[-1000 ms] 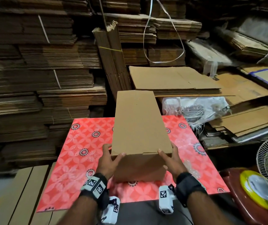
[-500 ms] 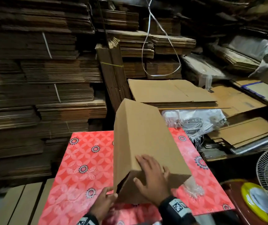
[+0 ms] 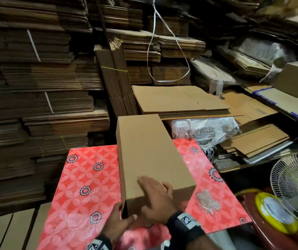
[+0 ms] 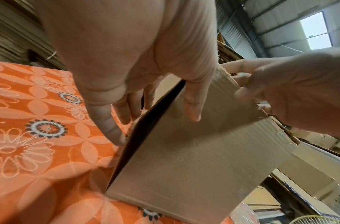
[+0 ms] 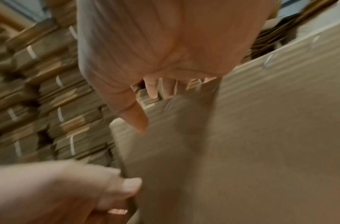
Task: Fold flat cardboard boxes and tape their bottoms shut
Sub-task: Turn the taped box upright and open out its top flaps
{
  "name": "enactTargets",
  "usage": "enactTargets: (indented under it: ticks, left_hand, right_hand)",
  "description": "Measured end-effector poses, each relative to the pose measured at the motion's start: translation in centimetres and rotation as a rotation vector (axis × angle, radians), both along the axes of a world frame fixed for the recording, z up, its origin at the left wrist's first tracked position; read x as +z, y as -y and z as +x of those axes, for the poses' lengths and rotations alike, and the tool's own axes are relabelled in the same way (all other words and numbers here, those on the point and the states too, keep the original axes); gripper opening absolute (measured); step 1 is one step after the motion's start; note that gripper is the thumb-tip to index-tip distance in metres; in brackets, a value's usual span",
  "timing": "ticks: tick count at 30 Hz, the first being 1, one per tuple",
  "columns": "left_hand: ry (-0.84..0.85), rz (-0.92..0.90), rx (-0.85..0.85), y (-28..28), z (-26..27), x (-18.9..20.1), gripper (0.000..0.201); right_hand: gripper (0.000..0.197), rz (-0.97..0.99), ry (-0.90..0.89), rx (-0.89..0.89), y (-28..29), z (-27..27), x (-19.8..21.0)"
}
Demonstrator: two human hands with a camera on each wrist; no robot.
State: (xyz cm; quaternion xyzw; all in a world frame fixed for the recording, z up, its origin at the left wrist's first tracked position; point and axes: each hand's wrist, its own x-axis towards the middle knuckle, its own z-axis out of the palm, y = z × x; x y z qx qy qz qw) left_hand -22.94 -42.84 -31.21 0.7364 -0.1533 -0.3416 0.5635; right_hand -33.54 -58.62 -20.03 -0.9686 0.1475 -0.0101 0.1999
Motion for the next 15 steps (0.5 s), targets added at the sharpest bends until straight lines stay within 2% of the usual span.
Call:
enactTargets:
  ticks: [3, 6, 8, 9, 11, 12, 13, 15]
  left_hand:
    - [-0.026, -0.089, 0.058, 0.7, -0.7, 1.6, 0.069]
    - [-0.036, -0.138, 0.077, 1.2, -1.3, 3.1, 0.079]
    - [-0.037, -0.158, 0.105, 1.5, -1.9, 3.5, 0.087]
    - [-0.041, -0.162, 0.124, 1.7, -2.3, 3.7, 0.087]
    - [-0.059, -0.179, 0.173, 2.2, -2.9, 3.8, 0.082]
    - [-0.052, -0.19, 0.202, 2.5, -3.1, 3.6, 0.082]
    - [-0.044, -0.192, 0.238, 2.9, -3.4, 3.5, 0.084]
    - [-0.047, -0.19, 0.292, 3.6, -3.7, 2.8, 0.082]
  right_hand:
    - [0.099, -0.019, 0.155, -0.188, 3.4, -1.2, -0.1]
    - [0.115, 0.036, 0.27, -0.446, 7.2, -2.7, -1.4]
    - [0.124, 0.258, 0.401, -0.627, 9.3, -3.8, -2.3]
    - [0.125, 0.461, 0.46, -0.697, 10.1, -4.4, -2.6]
    - [0.116, 0.975, 0.514, -0.706, 10.9, -5.6, -3.8]
    - [0.104, 1.162, 0.482, -0.673, 11.0, -6.0, -4.4]
    - [0.092, 1.259, 0.443, -0.624, 11.1, -6.5, -5.1]
    - [0.077, 1.296, 0.368, -0.512, 11.7, -7.3, -7.1]
